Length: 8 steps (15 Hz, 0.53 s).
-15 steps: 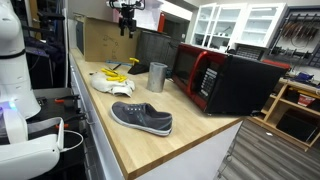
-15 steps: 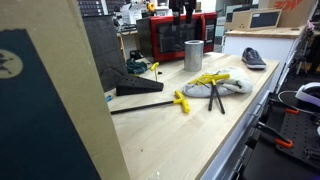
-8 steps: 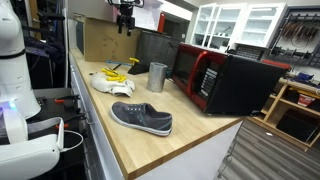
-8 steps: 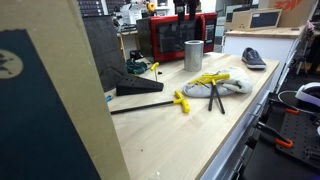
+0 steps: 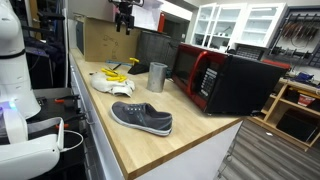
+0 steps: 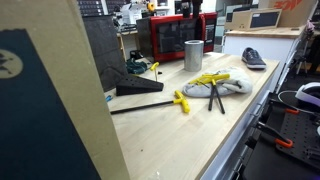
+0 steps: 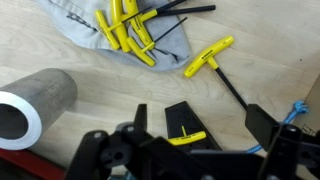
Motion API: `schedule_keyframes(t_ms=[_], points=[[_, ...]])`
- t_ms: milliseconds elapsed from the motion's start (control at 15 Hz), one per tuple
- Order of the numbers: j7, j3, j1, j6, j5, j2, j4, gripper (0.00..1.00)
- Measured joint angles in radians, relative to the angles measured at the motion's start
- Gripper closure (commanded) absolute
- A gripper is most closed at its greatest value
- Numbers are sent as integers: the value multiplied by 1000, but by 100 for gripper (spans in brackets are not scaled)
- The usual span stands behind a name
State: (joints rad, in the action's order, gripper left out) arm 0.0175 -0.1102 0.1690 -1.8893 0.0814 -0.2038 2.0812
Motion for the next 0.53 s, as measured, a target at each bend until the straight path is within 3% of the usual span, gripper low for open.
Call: schedule_keyframes(t_ms=[533], points=[[-2,-1,-6,10,0,1,0,0]])
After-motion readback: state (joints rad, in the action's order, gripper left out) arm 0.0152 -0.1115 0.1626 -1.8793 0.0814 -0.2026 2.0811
